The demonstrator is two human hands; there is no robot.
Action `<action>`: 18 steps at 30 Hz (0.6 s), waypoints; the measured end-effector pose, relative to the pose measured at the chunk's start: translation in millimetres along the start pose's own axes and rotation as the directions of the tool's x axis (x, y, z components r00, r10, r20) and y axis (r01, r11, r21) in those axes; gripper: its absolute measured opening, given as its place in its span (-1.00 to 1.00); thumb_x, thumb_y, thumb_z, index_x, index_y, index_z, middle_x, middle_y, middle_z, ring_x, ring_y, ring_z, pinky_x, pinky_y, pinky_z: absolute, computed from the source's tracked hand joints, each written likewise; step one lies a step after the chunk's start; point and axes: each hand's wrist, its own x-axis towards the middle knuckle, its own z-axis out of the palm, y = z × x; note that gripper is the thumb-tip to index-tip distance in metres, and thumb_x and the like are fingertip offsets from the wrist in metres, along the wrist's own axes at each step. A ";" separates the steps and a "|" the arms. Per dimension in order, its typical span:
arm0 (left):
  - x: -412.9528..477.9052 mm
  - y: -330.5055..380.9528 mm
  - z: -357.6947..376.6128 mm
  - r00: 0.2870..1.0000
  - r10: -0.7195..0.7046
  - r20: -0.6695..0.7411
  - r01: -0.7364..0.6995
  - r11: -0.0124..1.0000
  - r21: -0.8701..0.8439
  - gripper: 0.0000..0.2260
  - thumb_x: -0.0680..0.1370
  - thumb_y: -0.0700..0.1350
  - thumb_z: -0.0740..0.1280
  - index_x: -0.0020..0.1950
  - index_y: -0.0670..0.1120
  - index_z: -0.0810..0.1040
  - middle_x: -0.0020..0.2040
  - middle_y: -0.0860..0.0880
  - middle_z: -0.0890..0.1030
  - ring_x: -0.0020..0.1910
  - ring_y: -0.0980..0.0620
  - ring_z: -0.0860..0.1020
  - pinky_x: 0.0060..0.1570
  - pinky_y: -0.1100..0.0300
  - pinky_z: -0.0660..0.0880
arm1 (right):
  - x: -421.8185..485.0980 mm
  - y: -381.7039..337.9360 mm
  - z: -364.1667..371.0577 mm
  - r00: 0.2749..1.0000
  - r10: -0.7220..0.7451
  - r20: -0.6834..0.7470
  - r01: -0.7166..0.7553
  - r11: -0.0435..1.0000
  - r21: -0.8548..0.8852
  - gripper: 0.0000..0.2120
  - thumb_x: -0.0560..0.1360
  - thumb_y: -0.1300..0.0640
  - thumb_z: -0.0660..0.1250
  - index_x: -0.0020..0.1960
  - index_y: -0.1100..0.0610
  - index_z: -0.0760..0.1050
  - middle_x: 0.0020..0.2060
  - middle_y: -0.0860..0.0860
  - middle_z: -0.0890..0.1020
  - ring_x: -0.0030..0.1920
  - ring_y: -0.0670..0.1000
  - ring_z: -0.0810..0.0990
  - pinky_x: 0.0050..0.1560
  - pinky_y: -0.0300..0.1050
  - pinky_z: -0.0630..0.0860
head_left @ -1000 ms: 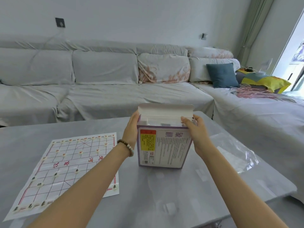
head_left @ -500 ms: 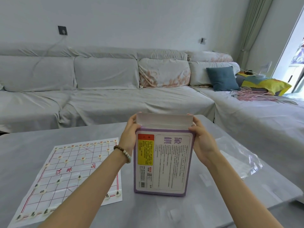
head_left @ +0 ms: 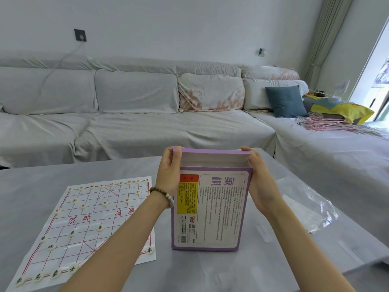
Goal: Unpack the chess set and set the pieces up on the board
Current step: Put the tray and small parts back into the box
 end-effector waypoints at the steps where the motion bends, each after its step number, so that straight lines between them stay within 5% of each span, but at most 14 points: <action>1: 0.3 0.1 0.0 1.000 -0.005 -0.009 0.005 1.000 -0.011 -0.72 0.62 0.05 0.04 0.09 -0.08 0.43 -0.18 0.04 0.55 -0.36 0.23 0.56 -0.45 0.39 0.48 | 0.0 -0.5 -1.6 1.000 0.022 0.020 -0.023 0.997 0.067 -0.69 0.62 -0.02 0.05 0.23 0.07 0.44 0.01 0.05 0.59 -0.03 0.03 0.57 -0.04 -0.08 0.53; 5: -0.9 -2.7 -0.4 0.998 -0.062 0.014 0.064 0.970 -0.233 -0.72 0.63 -0.05 0.02 0.16 -0.11 0.46 -0.04 -0.05 0.57 -0.31 0.06 0.60 -0.42 0.29 0.53 | 2.1 1.5 -3.3 0.999 0.046 -0.001 -0.045 0.987 0.156 -0.71 0.62 0.14 0.02 0.24 0.08 0.43 -0.05 0.04 0.60 -0.10 -0.01 0.58 -0.12 -0.15 0.56; 9: -2.8 -6.9 0.5 0.999 0.031 0.038 -0.023 0.977 -0.211 -0.76 0.61 -0.24 0.00 0.16 -0.09 0.41 -0.11 -0.01 0.56 -0.37 0.13 0.55 -0.42 0.30 0.49 | 4.5 -0.3 1.5 0.998 0.026 -0.051 -0.019 0.989 0.144 -0.76 0.59 0.24 0.03 -0.02 0.07 0.46 -0.18 0.00 0.59 -0.26 -0.05 0.55 -0.35 -0.22 0.51; 14: 0.3 -13.3 -1.4 0.992 0.113 0.050 -0.103 0.980 -0.169 -0.74 0.60 -0.29 0.04 0.08 -0.01 0.43 -0.03 0.00 0.54 -0.28 0.14 0.56 -0.36 0.31 0.51 | 5.3 5.2 1.6 0.999 -0.009 -0.049 0.020 0.973 0.228 -0.76 0.56 0.23 0.08 -0.11 0.09 0.51 -0.17 -0.01 0.59 -0.21 -0.06 0.54 -0.23 -0.22 0.53; 18: 2.9 -17.7 -3.1 0.984 0.140 0.113 -0.118 0.976 -0.182 -0.83 0.51 -0.18 0.16 0.07 0.00 0.42 0.02 -0.03 0.52 -0.21 0.11 0.57 -0.31 0.29 0.54 | 6.3 11.4 0.2 0.998 -0.047 -0.035 0.051 0.991 0.127 -0.84 0.51 0.07 0.21 -0.01 0.13 0.49 -0.22 -0.01 0.58 -0.22 -0.09 0.58 -0.21 -0.24 0.54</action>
